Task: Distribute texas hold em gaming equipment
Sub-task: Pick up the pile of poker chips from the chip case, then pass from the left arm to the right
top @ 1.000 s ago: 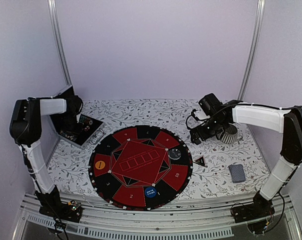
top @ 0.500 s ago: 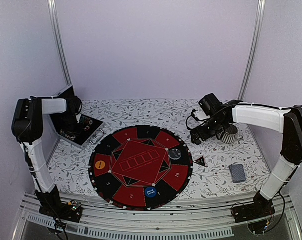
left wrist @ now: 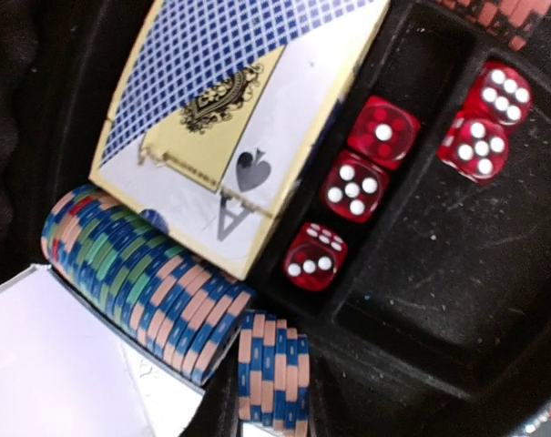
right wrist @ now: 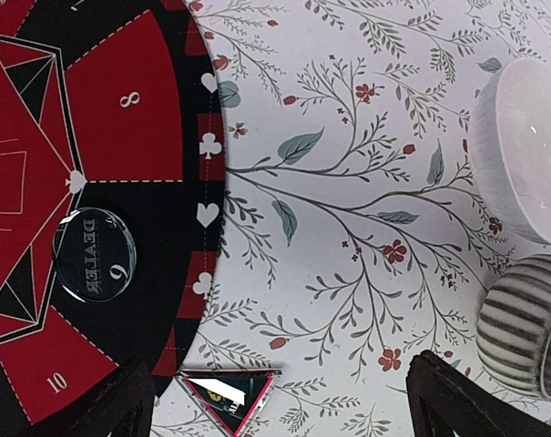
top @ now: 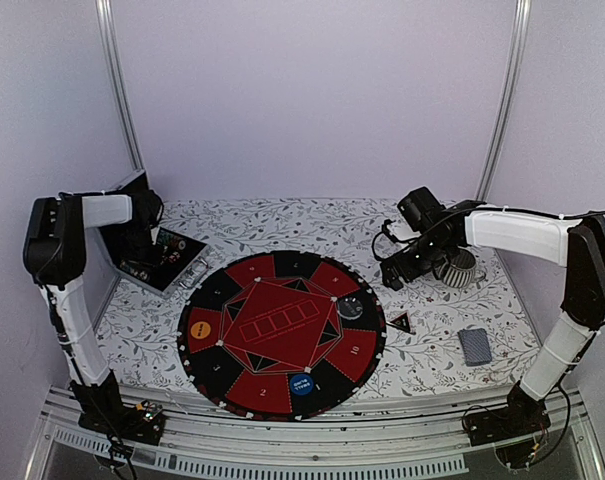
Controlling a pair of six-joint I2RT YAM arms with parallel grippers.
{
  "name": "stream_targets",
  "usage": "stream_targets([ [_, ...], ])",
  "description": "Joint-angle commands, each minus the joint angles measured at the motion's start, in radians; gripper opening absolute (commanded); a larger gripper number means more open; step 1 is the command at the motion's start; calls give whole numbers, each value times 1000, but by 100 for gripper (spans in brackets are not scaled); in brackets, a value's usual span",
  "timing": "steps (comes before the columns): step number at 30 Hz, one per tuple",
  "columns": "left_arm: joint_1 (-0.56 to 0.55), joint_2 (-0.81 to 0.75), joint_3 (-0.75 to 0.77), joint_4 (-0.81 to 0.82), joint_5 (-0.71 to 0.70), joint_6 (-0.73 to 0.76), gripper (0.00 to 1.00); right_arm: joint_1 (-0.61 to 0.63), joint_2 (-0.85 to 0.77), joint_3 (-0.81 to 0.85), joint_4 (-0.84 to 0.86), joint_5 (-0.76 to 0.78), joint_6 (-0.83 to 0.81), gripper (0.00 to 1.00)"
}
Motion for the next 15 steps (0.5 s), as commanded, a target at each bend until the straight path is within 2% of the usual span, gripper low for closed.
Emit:
stream_targets([
  [1,5,-104,29,-18,20,-8,0,2,-13,9,1,-22,-5,99],
  [4,5,-165,34,-7,36,-15,0,1,-28,17,3,-64,-9,99],
  [7,-12,-236,50,-7,109,-33,0,2,-69,25,25,-147,-17,99],
  [11,-95,-361,80,22,269,-55,0,4,-158,26,104,-230,-28,99],
  [15,-218,-467,99,96,474,-131,0,61,-223,30,234,-237,-40,99],
])
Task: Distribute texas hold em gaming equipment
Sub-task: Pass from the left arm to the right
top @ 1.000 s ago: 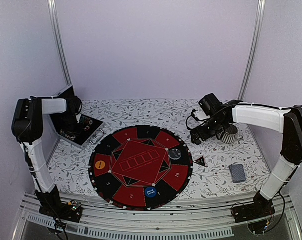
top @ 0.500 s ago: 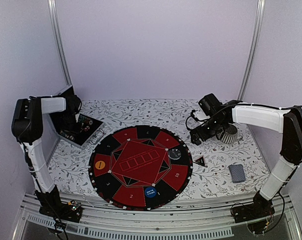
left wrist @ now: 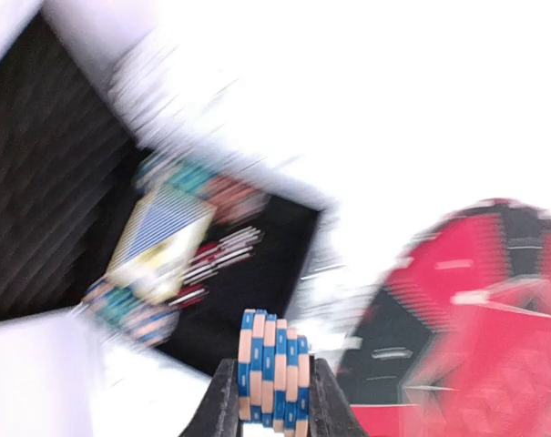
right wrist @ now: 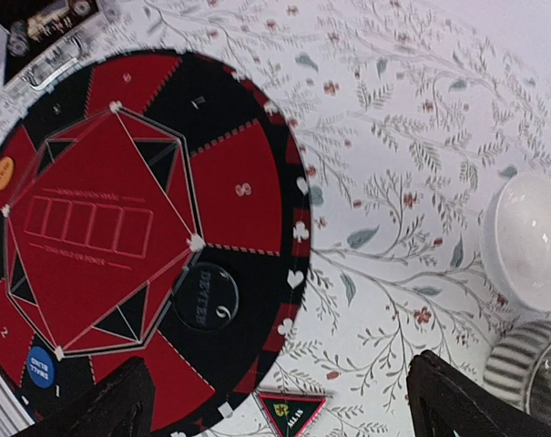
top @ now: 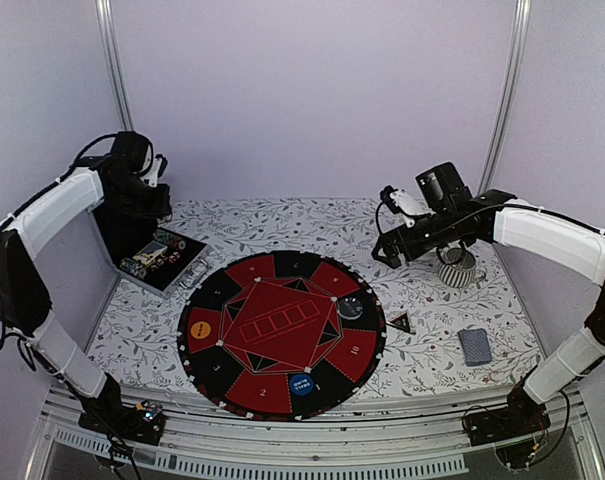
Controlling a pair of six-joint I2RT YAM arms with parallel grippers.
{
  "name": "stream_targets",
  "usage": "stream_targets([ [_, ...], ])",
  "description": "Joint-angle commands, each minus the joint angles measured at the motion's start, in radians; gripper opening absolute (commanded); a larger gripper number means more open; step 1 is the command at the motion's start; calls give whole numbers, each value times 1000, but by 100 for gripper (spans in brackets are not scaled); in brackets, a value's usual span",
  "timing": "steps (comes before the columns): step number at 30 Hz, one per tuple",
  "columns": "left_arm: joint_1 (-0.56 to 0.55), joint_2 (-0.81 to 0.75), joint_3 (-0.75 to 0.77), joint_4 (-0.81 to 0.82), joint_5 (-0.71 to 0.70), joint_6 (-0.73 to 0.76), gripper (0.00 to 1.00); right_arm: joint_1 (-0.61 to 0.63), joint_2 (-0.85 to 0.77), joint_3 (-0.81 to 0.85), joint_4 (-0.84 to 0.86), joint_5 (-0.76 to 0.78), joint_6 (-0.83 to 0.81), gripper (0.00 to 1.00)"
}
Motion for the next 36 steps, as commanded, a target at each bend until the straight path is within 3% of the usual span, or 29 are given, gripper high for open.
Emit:
stream_targets([
  [1,-152,-121,39,116,303,-105,0,84,-89,36,197,-43,-31,99],
  [9,-342,-231,-50,352,495,-300,0,350,-16,43,662,-3,-242,100],
  [18,-460,-260,-106,426,571,-371,0,448,158,138,902,92,-458,99],
  [21,-469,-267,-119,430,572,-378,0,449,214,190,912,139,-496,99],
  [24,-475,-278,-133,436,570,-382,0,448,238,227,909,172,-479,85],
  [29,-485,-273,-144,450,581,-398,0,449,257,250,903,136,-475,74],
  [36,-494,-267,-128,455,583,-400,0,449,281,279,869,183,-508,71],
])
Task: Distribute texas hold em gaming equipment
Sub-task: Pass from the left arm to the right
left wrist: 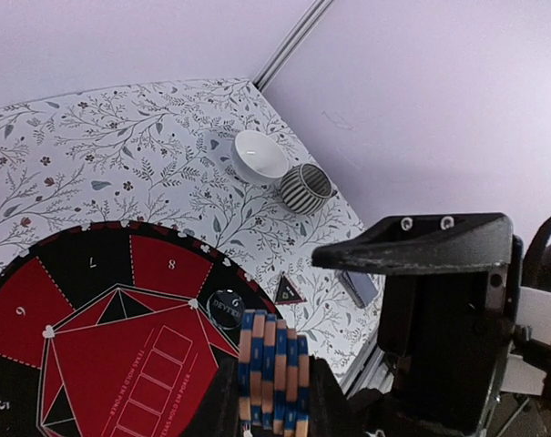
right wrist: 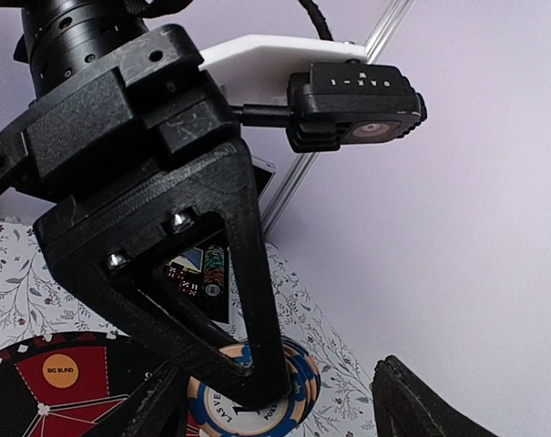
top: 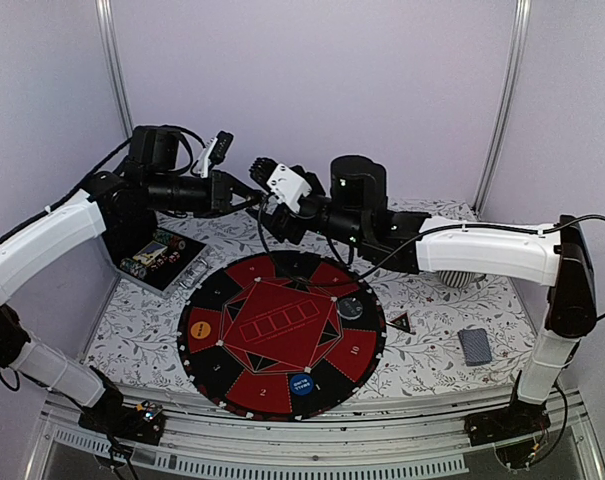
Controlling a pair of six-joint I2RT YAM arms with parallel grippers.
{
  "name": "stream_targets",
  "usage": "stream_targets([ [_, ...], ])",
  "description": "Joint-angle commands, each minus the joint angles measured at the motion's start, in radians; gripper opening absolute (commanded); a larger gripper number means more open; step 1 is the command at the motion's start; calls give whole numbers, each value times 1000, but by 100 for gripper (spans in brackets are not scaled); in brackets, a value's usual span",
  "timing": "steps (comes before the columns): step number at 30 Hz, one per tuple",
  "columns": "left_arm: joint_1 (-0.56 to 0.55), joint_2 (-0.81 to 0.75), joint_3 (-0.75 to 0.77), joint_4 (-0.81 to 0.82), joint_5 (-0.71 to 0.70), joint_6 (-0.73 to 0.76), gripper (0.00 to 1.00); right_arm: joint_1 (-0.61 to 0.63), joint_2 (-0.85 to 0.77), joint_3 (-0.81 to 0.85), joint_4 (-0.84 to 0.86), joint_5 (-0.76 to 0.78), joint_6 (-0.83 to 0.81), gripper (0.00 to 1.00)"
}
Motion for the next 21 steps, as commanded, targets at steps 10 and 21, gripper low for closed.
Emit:
stream_targets([
  [10,-23,-3,16,34,24,-2,0,0,78,83,-27,111,-83,58],
  [21,-26,37,41,2,21,15,0,1,81,97,-36,153,-116,36],
])
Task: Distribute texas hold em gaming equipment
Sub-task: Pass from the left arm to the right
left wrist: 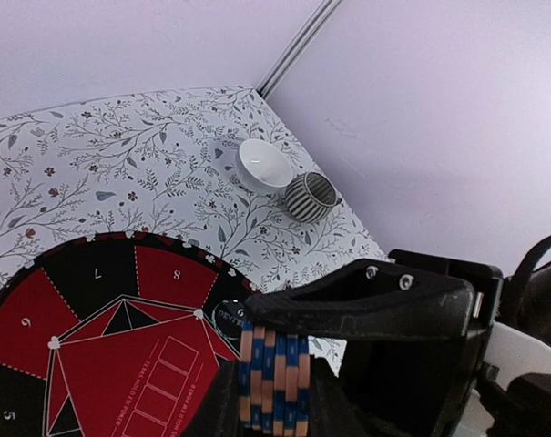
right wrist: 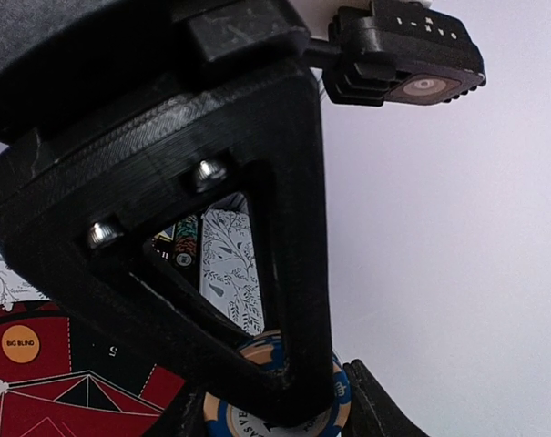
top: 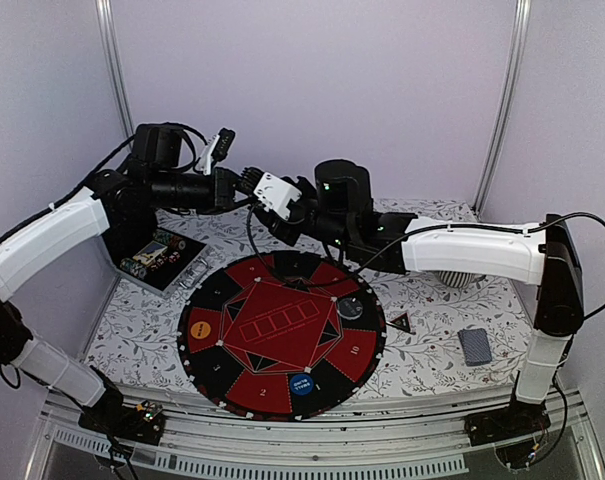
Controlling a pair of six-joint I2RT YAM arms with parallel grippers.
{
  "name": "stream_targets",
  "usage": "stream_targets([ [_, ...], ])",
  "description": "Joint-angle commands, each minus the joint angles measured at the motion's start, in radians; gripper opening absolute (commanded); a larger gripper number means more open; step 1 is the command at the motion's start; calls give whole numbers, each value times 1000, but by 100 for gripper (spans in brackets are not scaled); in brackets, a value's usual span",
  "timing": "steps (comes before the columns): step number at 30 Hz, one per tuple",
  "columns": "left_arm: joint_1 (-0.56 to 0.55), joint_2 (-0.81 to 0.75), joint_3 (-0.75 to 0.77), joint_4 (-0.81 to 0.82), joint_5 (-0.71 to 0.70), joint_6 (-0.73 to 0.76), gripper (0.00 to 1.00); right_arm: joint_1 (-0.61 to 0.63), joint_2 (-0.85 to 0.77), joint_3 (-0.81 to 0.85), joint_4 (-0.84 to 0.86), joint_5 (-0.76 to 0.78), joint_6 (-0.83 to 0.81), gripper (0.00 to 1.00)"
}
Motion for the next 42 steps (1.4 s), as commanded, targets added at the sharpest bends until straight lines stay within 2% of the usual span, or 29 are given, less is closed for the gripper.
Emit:
stream_targets([
  [1,-22,20,22,-14,40,11,0,-9,10,29,5,52,-16,33],
  [5,-27,32,18,-14,57,8,0,-10,6,29,-8,63,-6,22],
  [7,-31,39,14,-14,63,5,0,-10,3,28,-16,62,11,13],
  [8,-32,39,11,-14,63,4,2,-9,0,25,-18,58,17,7],
  [10,-35,36,3,-13,54,1,8,-9,-5,20,-20,52,29,3],
  [13,-36,27,-11,7,52,-4,15,-9,-9,15,-23,44,35,2],
  [26,-36,14,-30,28,49,-15,25,-9,-16,6,-28,33,49,1],
  [28,-36,14,-30,25,50,-12,31,-9,-18,5,-28,33,51,1],
  [36,-36,0,-36,31,28,0,42,-10,-25,-3,-39,31,59,1],
  [42,-34,-14,-43,31,-10,11,57,-19,-41,-20,-57,18,83,1],
])
